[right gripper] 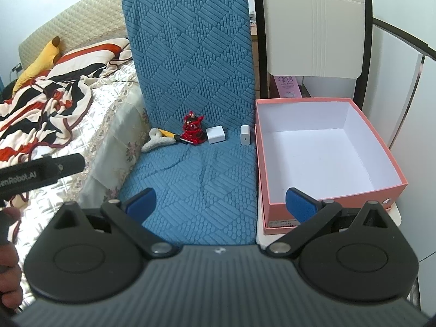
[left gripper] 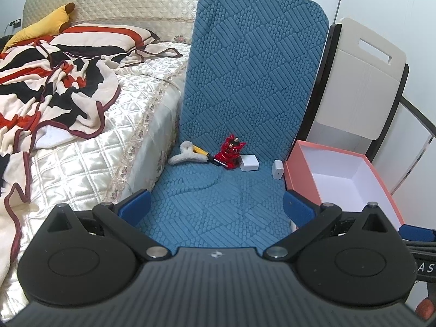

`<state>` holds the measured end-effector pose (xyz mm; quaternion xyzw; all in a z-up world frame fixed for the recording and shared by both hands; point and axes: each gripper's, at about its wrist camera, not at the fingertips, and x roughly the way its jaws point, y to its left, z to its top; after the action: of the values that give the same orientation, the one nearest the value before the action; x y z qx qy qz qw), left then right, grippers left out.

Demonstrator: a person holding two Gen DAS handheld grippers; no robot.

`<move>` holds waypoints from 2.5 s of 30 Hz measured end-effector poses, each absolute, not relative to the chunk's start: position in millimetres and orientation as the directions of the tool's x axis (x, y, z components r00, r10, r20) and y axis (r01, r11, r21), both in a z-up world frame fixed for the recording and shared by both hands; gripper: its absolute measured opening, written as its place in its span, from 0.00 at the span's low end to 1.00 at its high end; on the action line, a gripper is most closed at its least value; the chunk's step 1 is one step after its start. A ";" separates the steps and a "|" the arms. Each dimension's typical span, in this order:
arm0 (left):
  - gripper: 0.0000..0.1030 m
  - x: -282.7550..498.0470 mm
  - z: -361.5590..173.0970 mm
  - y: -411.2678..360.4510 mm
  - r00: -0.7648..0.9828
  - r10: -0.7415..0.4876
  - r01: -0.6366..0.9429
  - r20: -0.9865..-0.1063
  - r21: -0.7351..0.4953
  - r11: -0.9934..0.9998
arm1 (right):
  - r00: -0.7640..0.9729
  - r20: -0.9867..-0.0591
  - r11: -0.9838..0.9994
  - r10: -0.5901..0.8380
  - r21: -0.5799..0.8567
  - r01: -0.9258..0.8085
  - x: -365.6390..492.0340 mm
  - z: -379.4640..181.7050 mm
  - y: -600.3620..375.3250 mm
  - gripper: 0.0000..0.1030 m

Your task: Organize rigid objects

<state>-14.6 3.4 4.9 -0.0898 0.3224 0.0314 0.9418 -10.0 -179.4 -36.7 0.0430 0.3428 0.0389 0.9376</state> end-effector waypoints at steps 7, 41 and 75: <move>1.00 -13.8 2.7 2.8 0.786 -0.001 -0.115 -0.618 -0.147 0.982 | 0.756 -0.646 0.993 0.104 0.109 -0.044 -9.8 -37.5 -178.3 1.00; 1.00 1.3 -11.3 1.6 0.763 -0.026 -0.090 -0.646 -0.146 0.985 | 0.739 -0.666 0.989 0.101 0.147 -0.002 1.8 -49.7 -188.5 1.00; 1.00 174.4 -88.1 7.1 0.720 -0.062 -0.044 -0.692 -0.134 0.990 | 0.738 -0.670 0.990 0.083 0.138 0.014 130.2 -100.2 -173.1 0.91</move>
<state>174.4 7.1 -88.1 -0.0707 0.3744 -0.0050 0.9245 130.2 -173.1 -100.2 0.0672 0.3616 0.0184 0.9297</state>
